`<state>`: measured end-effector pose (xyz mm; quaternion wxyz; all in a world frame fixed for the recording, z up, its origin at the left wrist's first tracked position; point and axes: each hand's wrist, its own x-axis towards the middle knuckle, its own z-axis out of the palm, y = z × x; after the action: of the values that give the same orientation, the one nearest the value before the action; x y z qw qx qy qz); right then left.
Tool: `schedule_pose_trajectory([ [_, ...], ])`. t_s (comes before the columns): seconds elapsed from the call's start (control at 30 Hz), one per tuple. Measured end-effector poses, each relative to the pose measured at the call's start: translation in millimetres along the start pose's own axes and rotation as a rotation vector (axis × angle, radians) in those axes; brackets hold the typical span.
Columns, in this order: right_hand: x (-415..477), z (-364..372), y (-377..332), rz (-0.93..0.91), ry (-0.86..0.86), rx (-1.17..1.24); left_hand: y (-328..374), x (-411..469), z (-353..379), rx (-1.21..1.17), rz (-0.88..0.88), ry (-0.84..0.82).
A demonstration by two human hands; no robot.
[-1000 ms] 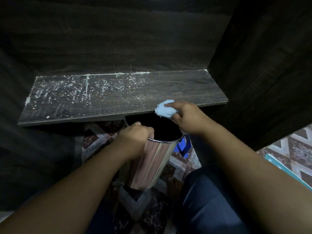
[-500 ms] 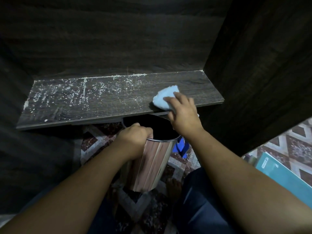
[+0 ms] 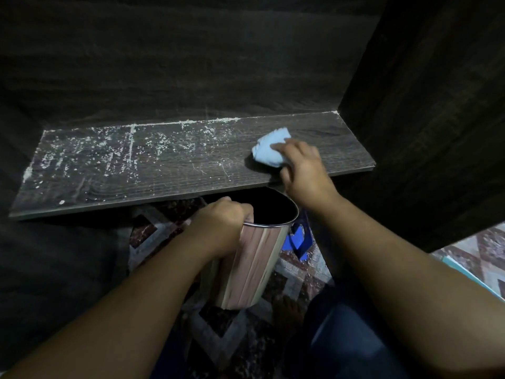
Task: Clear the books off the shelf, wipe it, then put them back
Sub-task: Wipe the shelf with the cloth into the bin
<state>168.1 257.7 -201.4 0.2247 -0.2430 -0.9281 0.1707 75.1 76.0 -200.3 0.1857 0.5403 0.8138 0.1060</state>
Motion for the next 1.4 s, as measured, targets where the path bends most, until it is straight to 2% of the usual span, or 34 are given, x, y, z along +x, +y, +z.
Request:
schedule_pose_trajectory([
  [0.17,53.9,11.3,7.0,-0.093,0.059,-0.119,-1.6,4.0,5.1,-0.010,0.024,0.014],
  [0.4,128.5,39.1,10.4,-0.379,0.220,-0.578,-6.1,11.0,6.7,-0.033,0.015,0.036],
  [0.5,145.3,44.6,11.5,-0.367,0.104,-0.695,-9.9,12.8,6.6,-0.050,0.010,0.027],
  [0.57,150.6,45.3,10.1,-0.321,0.015,-0.687,-12.0,12.8,5.0,-0.057,0.002,0.014],
  [0.7,147.9,49.2,12.0,-0.390,-0.113,-0.616,-13.9,11.4,2.7,-0.081,-0.020,0.024],
  [0.8,143.3,51.8,15.0,-0.301,-0.203,-0.483,-12.9,9.2,0.7,-0.068,-0.028,0.035],
  [0.93,137.1,54.2,10.7,-0.158,-0.193,-0.319,-11.5,6.6,-1.8,-0.046,-0.023,0.044],
  [1.13,144.4,53.7,-6.0,0.059,-0.248,-0.328,-9.2,6.0,-2.6,-0.038,-0.033,0.017],
  [1.4,147.5,51.2,-17.9,0.169,-0.316,-0.273,-15.5,5.8,3.1,-0.057,-0.048,0.005],
])
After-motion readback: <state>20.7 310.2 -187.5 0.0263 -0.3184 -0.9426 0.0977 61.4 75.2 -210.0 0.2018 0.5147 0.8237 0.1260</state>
